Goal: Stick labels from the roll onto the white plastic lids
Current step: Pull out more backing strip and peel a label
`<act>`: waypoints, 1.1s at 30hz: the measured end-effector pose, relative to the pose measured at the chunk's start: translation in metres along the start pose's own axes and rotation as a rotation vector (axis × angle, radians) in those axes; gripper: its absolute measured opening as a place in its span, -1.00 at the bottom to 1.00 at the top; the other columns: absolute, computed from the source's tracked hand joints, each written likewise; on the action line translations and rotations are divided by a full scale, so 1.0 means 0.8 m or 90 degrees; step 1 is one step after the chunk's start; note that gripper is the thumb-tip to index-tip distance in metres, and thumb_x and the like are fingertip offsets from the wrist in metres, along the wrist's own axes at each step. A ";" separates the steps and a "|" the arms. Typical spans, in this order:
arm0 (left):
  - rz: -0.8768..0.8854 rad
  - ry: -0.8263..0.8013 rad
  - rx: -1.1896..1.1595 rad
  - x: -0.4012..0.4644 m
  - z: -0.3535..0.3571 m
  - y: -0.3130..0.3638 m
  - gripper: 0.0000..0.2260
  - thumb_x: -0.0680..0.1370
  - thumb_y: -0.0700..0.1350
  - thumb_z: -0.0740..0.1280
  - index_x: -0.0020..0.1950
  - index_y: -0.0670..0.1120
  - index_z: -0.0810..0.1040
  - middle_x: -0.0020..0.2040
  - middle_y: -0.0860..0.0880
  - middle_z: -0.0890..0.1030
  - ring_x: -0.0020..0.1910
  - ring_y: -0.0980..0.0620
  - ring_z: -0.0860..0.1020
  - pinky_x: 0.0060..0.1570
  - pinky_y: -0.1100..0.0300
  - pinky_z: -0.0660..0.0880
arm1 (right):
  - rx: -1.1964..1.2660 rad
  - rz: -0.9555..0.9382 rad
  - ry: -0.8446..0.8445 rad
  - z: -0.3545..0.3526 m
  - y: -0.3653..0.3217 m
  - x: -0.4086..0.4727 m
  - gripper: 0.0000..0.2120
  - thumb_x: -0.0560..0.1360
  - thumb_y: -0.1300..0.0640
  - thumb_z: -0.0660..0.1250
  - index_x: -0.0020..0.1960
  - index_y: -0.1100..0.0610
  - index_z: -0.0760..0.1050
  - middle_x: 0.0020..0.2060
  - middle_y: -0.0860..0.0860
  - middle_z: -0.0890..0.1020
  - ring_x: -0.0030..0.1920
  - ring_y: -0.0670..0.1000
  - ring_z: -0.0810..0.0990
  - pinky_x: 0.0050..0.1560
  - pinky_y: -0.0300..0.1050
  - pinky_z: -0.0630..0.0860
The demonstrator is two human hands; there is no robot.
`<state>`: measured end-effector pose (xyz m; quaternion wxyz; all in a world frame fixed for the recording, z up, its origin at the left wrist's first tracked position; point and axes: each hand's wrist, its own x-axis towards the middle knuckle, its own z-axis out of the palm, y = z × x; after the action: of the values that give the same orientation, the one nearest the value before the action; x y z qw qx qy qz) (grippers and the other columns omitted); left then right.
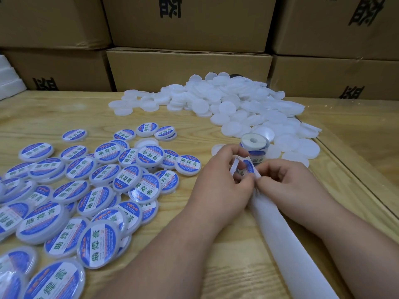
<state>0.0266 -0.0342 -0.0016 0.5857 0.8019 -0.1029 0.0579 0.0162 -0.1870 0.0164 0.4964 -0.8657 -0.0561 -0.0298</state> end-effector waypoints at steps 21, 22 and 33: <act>-0.007 0.019 -0.020 -0.002 -0.005 0.004 -0.75 0.52 -0.13 0.35 0.06 0.23 0.56 -0.18 0.31 0.60 -0.23 0.29 0.54 -0.28 0.42 0.41 | 0.150 -0.029 0.011 0.004 0.002 -0.001 -0.75 0.50 0.38 0.30 -0.06 0.03 0.54 -0.31 0.14 0.55 -0.29 0.02 0.48 -0.29 -0.20 0.43; -0.012 0.031 -0.027 -0.001 -0.005 0.004 -0.75 0.51 -0.14 0.34 0.04 0.22 0.56 -0.20 0.26 0.60 -0.30 0.28 0.53 -0.34 0.43 0.39 | 0.158 -0.029 0.008 0.004 0.001 -0.001 -0.75 0.46 0.35 0.29 -0.06 0.00 0.52 -0.31 0.15 0.53 -0.31 0.04 0.44 -0.31 -0.15 0.40; -0.159 0.190 -0.249 0.008 -0.018 0.010 -0.79 0.33 -0.11 0.21 -0.23 0.10 0.63 -0.34 0.11 0.60 -0.44 0.08 0.47 -0.48 0.30 0.39 | 0.116 -0.002 0.095 0.006 -0.008 -0.005 -0.78 0.22 0.15 0.18 -0.32 0.01 0.61 -0.44 0.03 0.42 -0.44 -0.01 0.28 -0.48 -0.24 0.21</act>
<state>0.0312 -0.0235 0.0115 0.7409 0.6625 0.0746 0.0819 0.0110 -0.1800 0.0194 0.5756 -0.8124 -0.0230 -0.0901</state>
